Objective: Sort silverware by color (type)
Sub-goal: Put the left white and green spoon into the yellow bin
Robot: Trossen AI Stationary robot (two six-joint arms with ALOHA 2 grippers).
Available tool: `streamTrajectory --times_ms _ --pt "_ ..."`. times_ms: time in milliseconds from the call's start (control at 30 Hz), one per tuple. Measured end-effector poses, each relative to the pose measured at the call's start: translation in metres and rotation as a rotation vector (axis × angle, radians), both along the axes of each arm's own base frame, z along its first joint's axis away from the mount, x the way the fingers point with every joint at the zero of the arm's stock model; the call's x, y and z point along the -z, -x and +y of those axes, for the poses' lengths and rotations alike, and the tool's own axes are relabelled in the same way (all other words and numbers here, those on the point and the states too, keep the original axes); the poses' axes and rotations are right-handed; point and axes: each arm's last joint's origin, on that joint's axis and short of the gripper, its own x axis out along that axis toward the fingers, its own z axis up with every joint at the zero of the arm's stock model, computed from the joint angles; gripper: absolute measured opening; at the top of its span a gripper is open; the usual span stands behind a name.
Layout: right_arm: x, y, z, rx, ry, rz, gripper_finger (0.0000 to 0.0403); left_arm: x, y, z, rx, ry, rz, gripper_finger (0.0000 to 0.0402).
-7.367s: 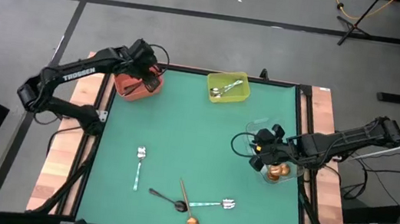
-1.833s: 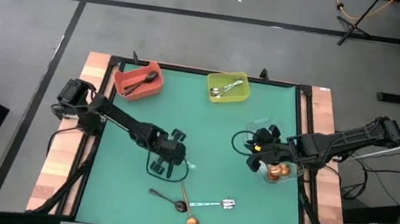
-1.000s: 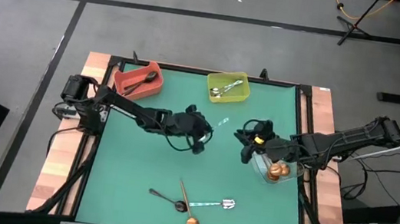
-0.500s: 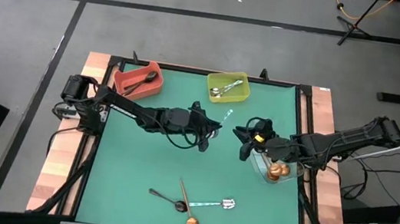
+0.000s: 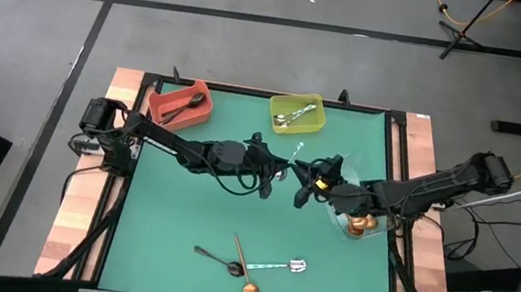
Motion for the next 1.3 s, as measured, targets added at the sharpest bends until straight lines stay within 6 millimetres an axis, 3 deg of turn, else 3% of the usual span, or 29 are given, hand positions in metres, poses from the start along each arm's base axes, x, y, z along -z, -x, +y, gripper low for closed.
streamTrajectory --times_ms 333,867,1300 --pt "0.001 -0.004 -0.001 0.1 0.052 -0.031 0.0067 -0.001 0.0 0.0 0.006 0.001 -0.005 0.0015" --pt "-0.002 -0.006 0.0 0.055 0.039 -0.049 0.0067 0.0 0.0 0.0 0.013 0.002 -0.005 0.0015" --pt "-0.002 -0.01 -0.013 0.062 0.026 -0.046 0.0067 0.0 0.0 0.0 0.013 0.002 -0.005 0.0015"
